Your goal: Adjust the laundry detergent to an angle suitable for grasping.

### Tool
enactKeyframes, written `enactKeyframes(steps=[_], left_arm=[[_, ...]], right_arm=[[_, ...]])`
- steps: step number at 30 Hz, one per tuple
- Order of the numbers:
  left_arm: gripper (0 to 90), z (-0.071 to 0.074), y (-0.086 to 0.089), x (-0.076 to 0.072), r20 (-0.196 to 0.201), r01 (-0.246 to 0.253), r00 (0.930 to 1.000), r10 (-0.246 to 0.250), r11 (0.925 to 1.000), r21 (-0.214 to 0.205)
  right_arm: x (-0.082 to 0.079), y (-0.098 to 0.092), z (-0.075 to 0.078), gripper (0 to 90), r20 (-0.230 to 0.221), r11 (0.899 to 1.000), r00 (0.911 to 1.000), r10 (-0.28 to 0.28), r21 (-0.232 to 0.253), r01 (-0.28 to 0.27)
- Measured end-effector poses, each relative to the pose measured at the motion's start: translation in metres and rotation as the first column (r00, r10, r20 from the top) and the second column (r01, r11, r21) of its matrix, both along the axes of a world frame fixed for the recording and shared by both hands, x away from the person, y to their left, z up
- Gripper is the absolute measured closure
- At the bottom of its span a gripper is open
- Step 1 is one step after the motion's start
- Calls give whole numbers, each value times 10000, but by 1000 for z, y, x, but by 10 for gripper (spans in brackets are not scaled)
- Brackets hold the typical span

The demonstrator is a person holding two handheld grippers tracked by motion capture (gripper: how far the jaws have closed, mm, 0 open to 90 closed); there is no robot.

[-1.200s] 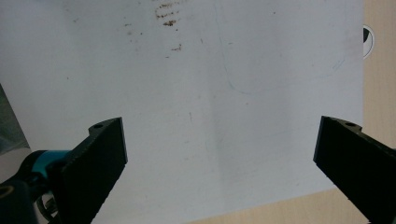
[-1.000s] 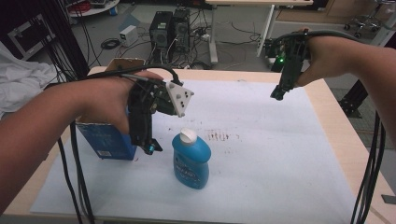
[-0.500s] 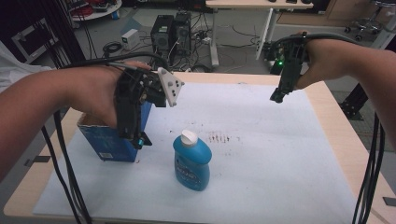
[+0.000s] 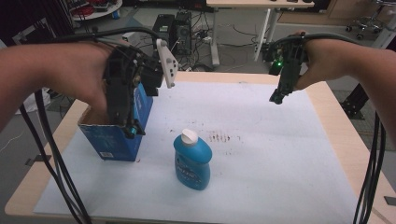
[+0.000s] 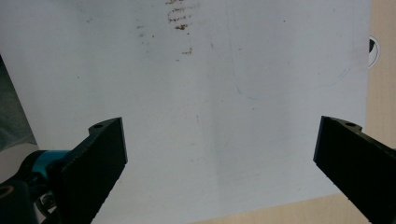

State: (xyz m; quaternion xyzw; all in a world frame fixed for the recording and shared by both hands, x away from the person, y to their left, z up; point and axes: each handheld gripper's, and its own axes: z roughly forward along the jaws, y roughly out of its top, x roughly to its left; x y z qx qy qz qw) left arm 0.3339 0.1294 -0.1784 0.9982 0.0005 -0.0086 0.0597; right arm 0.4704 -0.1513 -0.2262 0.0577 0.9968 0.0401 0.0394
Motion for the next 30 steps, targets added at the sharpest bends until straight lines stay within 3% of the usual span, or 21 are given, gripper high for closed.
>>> enactKeyframes(steps=[7,14,30], left_arm=[[17,11,1,-1,-273,-626,9977,626,9980,1],[17,11,0,0,-608,-918,9938,929,9956,209],[17,17,-1,2,-514,-1158,9918,1170,9929,257]], right_arm=[[-3,0,2,17,6,10000,10000,70,54,-70],[-6,-1,4,17,61,9999,9999,109,37,-109],[-7,1,2,17,110,9997,9997,221,126,-223]])
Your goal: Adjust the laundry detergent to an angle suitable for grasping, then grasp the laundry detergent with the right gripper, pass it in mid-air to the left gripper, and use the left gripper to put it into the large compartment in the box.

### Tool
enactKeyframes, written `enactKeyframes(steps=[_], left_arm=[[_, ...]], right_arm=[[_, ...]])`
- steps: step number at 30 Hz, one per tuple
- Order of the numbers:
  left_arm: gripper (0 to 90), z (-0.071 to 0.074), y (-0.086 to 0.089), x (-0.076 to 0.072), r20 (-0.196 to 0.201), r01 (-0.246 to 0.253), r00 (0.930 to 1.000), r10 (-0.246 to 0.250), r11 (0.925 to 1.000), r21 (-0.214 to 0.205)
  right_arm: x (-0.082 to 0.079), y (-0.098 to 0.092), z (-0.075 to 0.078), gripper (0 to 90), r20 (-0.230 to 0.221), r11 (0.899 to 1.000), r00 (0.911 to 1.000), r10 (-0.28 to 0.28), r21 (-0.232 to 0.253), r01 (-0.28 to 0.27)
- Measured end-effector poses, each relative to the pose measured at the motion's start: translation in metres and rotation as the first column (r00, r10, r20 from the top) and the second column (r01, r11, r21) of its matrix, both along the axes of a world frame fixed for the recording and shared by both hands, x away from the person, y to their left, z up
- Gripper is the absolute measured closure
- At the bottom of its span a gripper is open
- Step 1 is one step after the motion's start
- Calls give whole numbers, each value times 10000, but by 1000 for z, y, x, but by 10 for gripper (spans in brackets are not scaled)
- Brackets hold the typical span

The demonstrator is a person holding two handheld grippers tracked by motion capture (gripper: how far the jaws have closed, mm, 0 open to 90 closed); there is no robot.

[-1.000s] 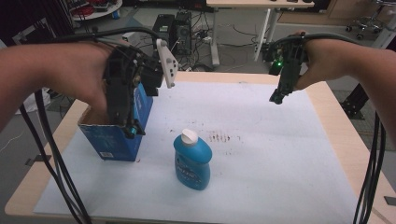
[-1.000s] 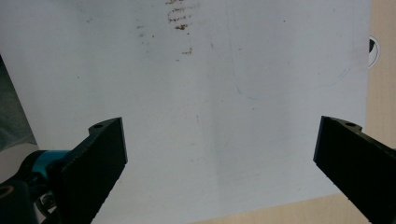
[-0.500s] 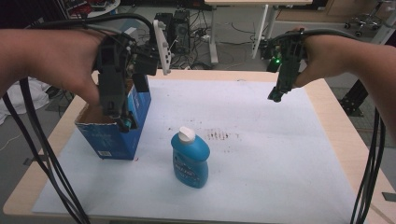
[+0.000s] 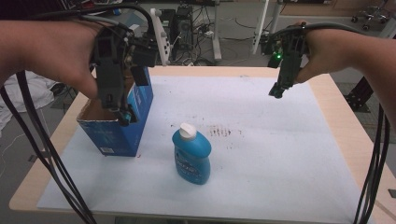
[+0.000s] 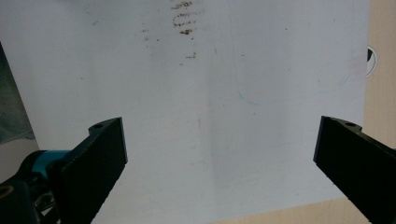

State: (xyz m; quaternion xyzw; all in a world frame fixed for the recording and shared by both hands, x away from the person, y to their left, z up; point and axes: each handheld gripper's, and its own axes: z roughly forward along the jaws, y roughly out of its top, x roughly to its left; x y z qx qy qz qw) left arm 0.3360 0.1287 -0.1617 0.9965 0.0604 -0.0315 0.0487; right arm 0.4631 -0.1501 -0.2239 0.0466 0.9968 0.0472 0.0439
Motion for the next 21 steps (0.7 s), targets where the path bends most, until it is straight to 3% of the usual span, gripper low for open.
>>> enactKeyframes(steps=[5,21], left_arm=[[17,3,-2,1,67,103,9999,-103,9999,-14],[17,-8,-7,11,-89,282,9996,-281,9996,101]], right_arm=[[-1,0,1,17,25,10000,10000,38,83,-38],[3,-7,-5,17,-93,9999,9999,-140,-19,140]])
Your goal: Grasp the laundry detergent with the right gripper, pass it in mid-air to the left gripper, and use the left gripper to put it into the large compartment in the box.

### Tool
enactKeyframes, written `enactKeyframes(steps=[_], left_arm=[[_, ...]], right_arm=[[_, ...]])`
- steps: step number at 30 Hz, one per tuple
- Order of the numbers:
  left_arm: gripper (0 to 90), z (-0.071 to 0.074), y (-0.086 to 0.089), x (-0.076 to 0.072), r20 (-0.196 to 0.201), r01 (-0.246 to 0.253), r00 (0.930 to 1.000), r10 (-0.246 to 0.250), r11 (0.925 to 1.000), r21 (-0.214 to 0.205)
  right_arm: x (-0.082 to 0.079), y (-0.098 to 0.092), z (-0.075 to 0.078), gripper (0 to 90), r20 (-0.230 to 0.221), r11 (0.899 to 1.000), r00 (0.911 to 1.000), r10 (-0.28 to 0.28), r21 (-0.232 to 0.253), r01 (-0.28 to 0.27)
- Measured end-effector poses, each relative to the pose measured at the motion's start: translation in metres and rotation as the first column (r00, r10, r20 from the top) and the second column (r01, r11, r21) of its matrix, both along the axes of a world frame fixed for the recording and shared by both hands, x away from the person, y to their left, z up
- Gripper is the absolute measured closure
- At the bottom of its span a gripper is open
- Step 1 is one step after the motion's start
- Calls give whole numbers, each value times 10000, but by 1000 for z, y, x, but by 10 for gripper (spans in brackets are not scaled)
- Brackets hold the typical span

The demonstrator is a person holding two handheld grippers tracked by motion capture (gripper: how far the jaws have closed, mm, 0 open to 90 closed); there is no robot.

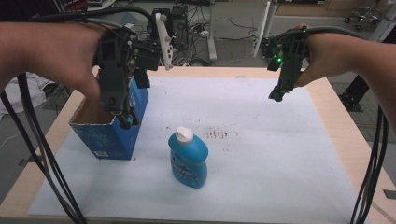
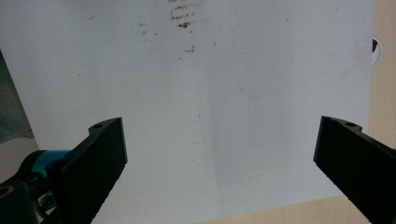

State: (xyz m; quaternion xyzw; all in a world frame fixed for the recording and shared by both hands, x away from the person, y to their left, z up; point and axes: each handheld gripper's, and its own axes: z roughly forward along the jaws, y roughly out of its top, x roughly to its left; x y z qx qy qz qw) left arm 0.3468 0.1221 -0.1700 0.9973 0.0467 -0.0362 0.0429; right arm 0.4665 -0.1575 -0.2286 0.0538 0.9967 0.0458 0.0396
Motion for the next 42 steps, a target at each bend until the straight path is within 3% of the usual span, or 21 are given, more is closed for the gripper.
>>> enactKeyframes(steps=[13,19,23,24,27,32,37,42], left_arm=[[17,-4,6,-1,116,-116,9999,116,9999,30],[17,-8,6,-4,155,-155,9998,153,9998,120],[17,-8,4,-6,226,-61,9997,58,9999,152],[17,-8,4,-7,240,-67,9997,63,9999,150],[17,-9,2,-8,242,43,9997,-47,9999,164],[17,-11,1,-10,231,94,9997,-99,9998,196],[17,-11,2,-11,245,131,9996,-134,9998,133],[17,-10,6,-12,254,136,9996,-138,9999,79]], right_arm=[[-7,2,2,17,124,9997,9999,35,231,-38],[-15,-4,2,16,158,9982,9998,-98,595,89],[-26,-8,2,16,200,9936,9993,-322,1088,298],[-32,-10,2,17,218,9896,9992,-325,1410,291],[-39,-13,2,17,115,9844,9990,-424,1712,398],[-51,-19,0,17,-41,9652,9989,-471,2575,466],[-62,-23,-2,17,-267,9480,9982,-536,3126,592],[-73,-25,-7,17,-410,9229,9976,-549,3792,664]])
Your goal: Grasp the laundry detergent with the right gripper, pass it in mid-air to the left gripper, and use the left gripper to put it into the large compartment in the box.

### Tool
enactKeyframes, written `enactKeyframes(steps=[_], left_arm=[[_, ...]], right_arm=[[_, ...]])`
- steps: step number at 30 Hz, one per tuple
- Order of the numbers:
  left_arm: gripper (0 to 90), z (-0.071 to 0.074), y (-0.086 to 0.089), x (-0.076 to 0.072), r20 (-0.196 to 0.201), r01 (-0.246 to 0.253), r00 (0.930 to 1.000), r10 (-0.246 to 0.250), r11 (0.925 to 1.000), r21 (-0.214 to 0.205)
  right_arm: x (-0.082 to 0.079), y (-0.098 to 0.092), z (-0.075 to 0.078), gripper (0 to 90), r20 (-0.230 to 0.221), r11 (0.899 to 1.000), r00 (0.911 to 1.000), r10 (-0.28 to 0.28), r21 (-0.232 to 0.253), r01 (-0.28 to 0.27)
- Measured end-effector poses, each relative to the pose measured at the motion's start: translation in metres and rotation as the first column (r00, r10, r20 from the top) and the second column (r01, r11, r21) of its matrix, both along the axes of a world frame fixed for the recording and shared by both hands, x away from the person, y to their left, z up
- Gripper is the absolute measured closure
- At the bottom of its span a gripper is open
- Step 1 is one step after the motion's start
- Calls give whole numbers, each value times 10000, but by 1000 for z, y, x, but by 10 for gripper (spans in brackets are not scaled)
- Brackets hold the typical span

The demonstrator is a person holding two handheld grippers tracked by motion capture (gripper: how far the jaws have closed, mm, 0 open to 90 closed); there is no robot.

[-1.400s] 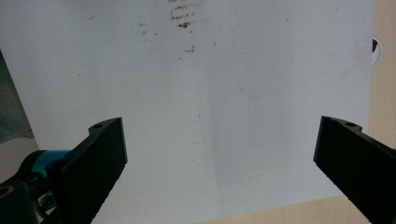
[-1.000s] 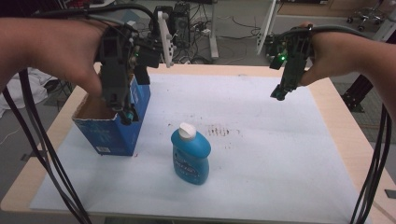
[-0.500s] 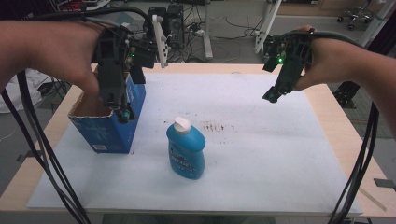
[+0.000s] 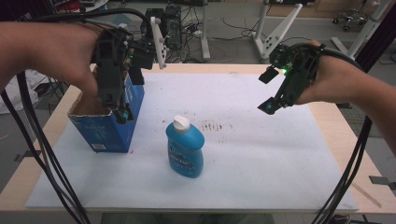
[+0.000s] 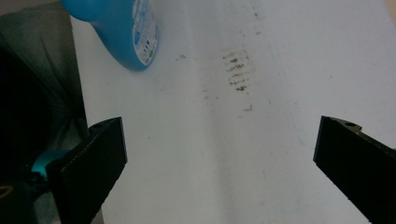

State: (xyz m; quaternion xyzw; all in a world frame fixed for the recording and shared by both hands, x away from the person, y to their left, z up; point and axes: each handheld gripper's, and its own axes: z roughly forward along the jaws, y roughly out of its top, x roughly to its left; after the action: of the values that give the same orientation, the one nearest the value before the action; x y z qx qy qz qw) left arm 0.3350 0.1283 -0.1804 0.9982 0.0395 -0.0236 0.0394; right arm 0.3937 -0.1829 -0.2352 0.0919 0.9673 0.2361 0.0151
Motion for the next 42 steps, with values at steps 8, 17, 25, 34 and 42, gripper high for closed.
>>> enactKeyframes(steps=[8,17,25,34,42], left_arm=[[17,-2,6,-2,28,-7,10000,7,10000,-86],[17,-7,10,-8,48,49,10000,-48,9999,-134],[17,-12,11,-12,-4,139,9999,-139,9998,-107],[17,-16,12,-14,7,203,9998,-203,9998,-90],[17,-19,14,-16,-14,183,9998,-183,9998,-121]], right_arm=[[-16,1,-18,17,-11,9943,9992,-411,987,410],[-36,4,-42,16,111,9761,9958,-911,1990,871],[-53,9,-57,16,213,9580,9936,-1107,2684,1010],[-65,16,-83,16,37,9338,9917,-1289,3372,1201],[-75,28,-102,16,-123,9195,9924,-1227,3748,1183]])
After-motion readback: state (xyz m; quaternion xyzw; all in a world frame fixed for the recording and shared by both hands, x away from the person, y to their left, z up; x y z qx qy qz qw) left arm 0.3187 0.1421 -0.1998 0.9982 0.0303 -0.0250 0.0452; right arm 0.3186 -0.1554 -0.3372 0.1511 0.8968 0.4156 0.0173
